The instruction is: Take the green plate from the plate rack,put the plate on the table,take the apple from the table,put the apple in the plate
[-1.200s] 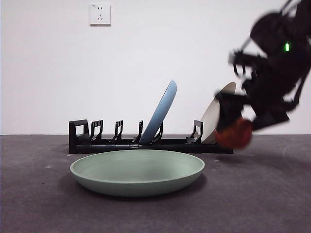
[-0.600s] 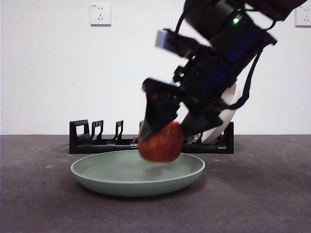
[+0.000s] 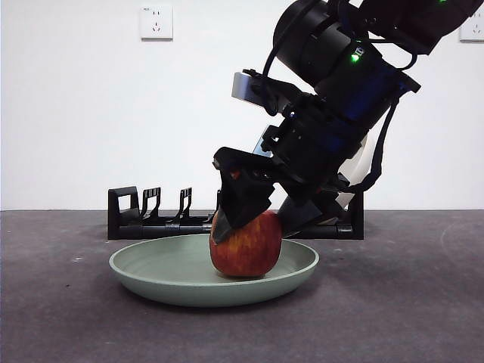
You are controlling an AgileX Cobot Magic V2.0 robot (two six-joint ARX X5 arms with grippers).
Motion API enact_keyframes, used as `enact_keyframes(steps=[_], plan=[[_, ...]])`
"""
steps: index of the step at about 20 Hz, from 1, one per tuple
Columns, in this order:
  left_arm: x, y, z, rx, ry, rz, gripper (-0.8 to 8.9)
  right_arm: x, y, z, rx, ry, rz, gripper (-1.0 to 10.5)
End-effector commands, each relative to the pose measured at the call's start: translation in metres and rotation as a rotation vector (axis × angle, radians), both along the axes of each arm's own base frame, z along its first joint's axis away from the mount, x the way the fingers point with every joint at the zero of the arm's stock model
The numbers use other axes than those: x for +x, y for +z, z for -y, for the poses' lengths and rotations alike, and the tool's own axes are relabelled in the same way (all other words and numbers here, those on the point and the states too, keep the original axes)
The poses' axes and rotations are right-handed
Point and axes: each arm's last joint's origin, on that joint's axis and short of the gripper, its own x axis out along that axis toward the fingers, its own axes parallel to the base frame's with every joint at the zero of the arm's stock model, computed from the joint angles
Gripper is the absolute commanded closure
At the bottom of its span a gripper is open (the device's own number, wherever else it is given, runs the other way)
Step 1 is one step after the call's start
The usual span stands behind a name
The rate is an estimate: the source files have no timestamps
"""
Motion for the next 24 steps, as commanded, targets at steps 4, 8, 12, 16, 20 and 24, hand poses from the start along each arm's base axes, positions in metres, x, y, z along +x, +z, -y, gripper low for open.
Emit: enact_keyframes(steps=[4, 8, 12, 16, 20, 24], plan=[[-0.001, -0.002, 0.0, 0.0, 0.002, -0.005, 5.27, -0.001, 0.005, 0.001, 0.016, -0.019, 0.0, 2.8], [-0.001, -0.002, 0.0, 0.001, 0.003, -0.005, 5.27, -0.009, 0.032, 0.007, 0.056, -0.018, 0.044, 2.8], [-0.001, -0.003, 0.0, 0.007, 0.002, -0.008, 5.27, -0.036, 0.073, 0.03, 0.059, -0.016, 0.043, 2.9], [-0.001, -0.005, -0.002, 0.032, 0.002, -0.021, 5.27, -0.081, 0.114, 0.069, 0.046, -0.014, 0.024, 2.9], [-0.003, -0.007, -0.003, 0.05, -0.023, -0.053, 5.31, -0.124, 0.134, 0.107, 0.026, -0.025, -0.015, 2.9], [-0.007, -0.013, -0.004, 0.08, -0.099, -0.14, 5.36, -0.152, 0.14, 0.131, 0.011, -0.034, -0.042, 3.9]])
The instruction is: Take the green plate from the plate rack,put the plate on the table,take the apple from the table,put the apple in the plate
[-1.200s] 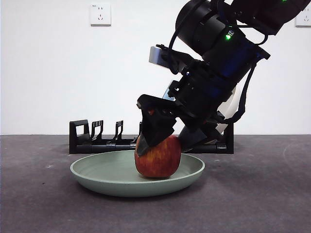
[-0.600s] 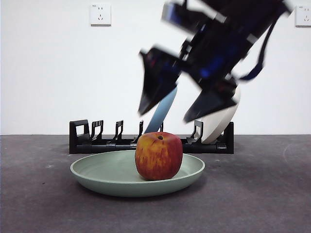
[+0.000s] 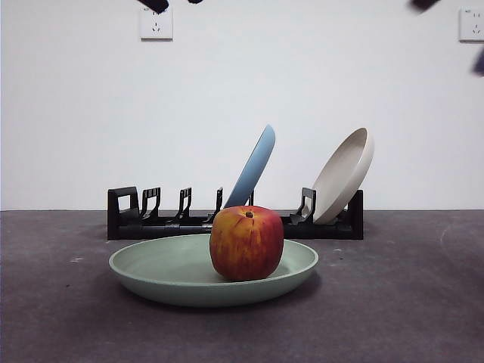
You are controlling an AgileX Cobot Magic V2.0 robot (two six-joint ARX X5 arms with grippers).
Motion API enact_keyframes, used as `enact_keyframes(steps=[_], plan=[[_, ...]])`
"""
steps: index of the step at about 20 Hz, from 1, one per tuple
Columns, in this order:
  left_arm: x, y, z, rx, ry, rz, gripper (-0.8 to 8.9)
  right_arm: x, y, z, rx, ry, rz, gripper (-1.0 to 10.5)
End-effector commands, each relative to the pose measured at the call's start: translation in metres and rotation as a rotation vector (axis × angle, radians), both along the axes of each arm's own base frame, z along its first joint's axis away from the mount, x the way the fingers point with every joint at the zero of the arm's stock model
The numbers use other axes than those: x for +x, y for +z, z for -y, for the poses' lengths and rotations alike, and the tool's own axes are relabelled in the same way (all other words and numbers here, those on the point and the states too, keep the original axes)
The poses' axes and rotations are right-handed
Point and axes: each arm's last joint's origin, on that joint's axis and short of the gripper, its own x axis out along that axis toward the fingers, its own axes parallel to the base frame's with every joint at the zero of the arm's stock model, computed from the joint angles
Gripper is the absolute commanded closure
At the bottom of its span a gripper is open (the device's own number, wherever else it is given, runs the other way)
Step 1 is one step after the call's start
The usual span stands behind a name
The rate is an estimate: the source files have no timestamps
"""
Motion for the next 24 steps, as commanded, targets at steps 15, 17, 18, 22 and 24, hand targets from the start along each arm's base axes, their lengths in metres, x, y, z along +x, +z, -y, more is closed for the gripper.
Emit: enact_keyframes(steps=[15, 17, 18, 22, 24], plan=[[-0.0031, -0.0059, -0.002, 0.033, -0.032, -0.057, 8.18, -0.014, 0.0026, 0.012, 0.011, -0.022, -0.013, 9.5], [-0.0031, -0.0058, -0.0019, 0.032, -0.033, -0.057, 8.18, -0.014, 0.0026, 0.012, 0.011, -0.022, -0.013, 9.5], [-0.0031, -0.0058, -0.0019, 0.032, -0.033, -0.057, 8.18, -0.014, 0.0026, 0.012, 0.011, -0.022, -0.013, 9.5], [-0.0031, -0.0058, -0.0019, 0.032, -0.032, -0.057, 8.18, -0.014, 0.0026, 0.012, 0.011, -0.022, -0.013, 9.5], [-0.0031, -0.0058, -0.0019, 0.032, -0.032, -0.057, 8.18, -0.014, 0.0026, 0.012, 0.011, -0.022, -0.013, 9.5]])
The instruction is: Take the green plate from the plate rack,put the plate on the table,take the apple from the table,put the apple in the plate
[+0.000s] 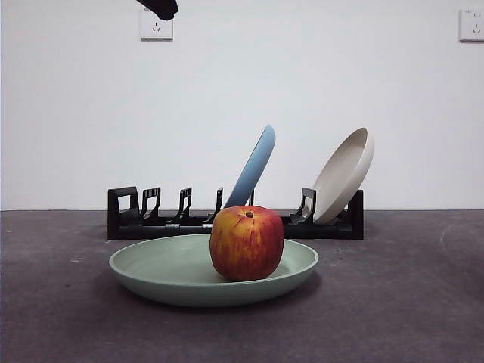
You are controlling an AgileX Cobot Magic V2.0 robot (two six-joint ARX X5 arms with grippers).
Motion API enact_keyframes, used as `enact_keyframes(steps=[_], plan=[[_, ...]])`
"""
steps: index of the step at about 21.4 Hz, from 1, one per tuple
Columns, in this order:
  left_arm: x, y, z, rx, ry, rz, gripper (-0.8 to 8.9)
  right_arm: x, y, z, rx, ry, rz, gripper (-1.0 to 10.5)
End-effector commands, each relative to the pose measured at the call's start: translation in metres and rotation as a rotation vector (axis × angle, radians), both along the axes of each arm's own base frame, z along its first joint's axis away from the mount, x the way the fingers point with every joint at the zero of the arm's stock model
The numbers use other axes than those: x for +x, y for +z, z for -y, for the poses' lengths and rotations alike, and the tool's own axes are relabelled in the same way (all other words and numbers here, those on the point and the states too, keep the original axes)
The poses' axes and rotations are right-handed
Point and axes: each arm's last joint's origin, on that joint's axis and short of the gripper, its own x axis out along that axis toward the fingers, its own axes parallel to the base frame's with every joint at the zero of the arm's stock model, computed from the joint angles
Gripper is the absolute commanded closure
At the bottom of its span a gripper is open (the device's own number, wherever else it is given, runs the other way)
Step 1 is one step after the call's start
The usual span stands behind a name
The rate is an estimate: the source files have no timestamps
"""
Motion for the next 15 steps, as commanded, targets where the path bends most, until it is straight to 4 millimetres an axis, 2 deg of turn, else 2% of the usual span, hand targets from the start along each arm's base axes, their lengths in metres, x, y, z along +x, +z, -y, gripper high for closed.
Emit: enact_keyframes(steps=[1, 6, 9, 12, 15], plan=[[0.0, -0.002, 0.0, 0.001, 0.003, -0.002, 8.18, 0.0, 0.0, 0.0, 0.007, -0.007, 0.001, 9.5], [0.0, -0.001, 0.0, 0.022, -0.013, 0.025, 8.17, 0.0, 0.0, 0.0, 0.007, -0.007, 0.001, 9.5], [0.005, 0.004, 0.0, 0.01, 0.03, 0.106, 8.18, 0.0, 0.0, 0.0, 0.007, -0.007, 0.001, 9.5], [0.019, 0.02, -0.005, -0.06, 0.087, 0.262, 8.18, 0.0, 0.0, 0.0, 0.007, -0.006, 0.0, 9.5], [0.04, 0.04, -0.019, -0.182, 0.131, 0.4, 8.18, 0.0, 0.0, 0.0, 0.007, -0.007, 0.001, 9.5]])
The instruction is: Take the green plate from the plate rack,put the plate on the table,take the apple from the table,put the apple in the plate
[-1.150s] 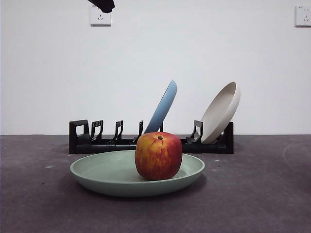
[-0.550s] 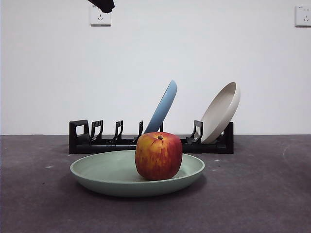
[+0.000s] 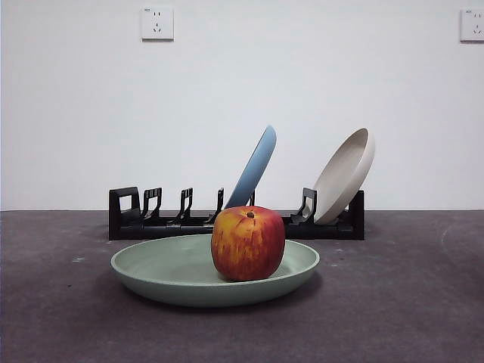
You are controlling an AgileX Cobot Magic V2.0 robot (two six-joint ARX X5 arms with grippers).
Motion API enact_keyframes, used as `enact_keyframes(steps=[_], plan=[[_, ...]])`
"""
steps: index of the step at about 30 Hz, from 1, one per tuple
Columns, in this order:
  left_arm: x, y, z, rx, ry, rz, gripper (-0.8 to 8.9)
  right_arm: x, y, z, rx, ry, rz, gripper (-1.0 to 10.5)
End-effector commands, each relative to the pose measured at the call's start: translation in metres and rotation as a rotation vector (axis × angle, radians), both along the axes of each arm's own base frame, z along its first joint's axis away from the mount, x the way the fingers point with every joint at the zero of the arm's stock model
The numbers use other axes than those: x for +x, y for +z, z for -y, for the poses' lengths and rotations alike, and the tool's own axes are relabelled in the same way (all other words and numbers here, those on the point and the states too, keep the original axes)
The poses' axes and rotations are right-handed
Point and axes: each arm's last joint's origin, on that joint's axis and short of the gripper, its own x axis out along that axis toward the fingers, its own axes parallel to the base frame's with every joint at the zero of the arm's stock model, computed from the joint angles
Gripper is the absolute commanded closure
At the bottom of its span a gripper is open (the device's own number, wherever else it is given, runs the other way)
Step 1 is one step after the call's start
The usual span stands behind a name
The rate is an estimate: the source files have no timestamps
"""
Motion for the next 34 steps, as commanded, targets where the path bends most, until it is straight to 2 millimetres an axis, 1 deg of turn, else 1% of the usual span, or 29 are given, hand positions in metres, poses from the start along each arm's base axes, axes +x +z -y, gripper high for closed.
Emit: enact_keyframes(steps=[1, 4, 7, 9, 11, 13, 15, 18, 21, 23, 29, 32, 34], plan=[[0.021, 0.021, -0.019, -0.09, 0.012, 0.176, 8.18, 0.0, 0.0, 0.0, 0.007, -0.007, 0.0, 9.5], [0.035, 0.037, -0.045, -0.192, 0.016, 0.274, 8.17, 0.0, 0.0, 0.0, 0.007, -0.007, 0.001, 9.5], [0.037, 0.05, -0.076, -0.237, 0.073, 0.341, 8.18, 0.0, 0.0, 0.0, 0.007, -0.007, 0.0, 9.5], [0.033, 0.055, -0.095, -0.246, 0.132, 0.379, 8.17, 0.0, 0.0, 0.0, 0.007, -0.007, 0.0, 9.5], [0.026, 0.056, -0.116, -0.248, 0.22, 0.423, 8.17, 0.0, 0.0, 0.0, 0.007, -0.007, 0.001, 9.5], [0.016, 0.052, -0.133, -0.243, 0.3, 0.455, 8.17, 0.0, 0.0, 0.0, 0.007, -0.007, 0.001, 9.5], [0.005, 0.043, -0.146, -0.234, 0.369, 0.479, 8.17, 0.0, 0.0, 0.0, 0.007, -0.007, 0.001, 9.5], [-0.011, 0.022, -0.16, -0.215, 0.458, 0.495, 8.17, 0.0, 0.0, 0.0, 0.007, -0.007, 0.001, 9.5], [-0.022, -0.008, -0.169, -0.207, 0.524, 0.499, 8.17, 0.0, 0.0, 0.0, 0.007, -0.007, 0.001, 9.5], [-0.027, -0.032, -0.172, -0.226, 0.56, 0.489, 8.17, 0.0, 0.0, 0.0, 0.007, -0.007, 0.001, 9.5], [-0.03, -0.1, -0.177, -0.314, 0.632, 0.416, 8.17, 0.0, 0.0, 0.0, 0.007, -0.007, 0.001, 9.5], [-0.029, -0.128, -0.178, -0.334, 0.654, 0.377, 8.17, 0.0, 0.0, 0.0, 0.007, -0.007, 0.0, 9.5], [-0.029, -0.143, -0.178, -0.332, 0.658, 0.363, 8.17, 0.0, 0.0, 0.0, 0.007, -0.007, 0.001, 9.5]])
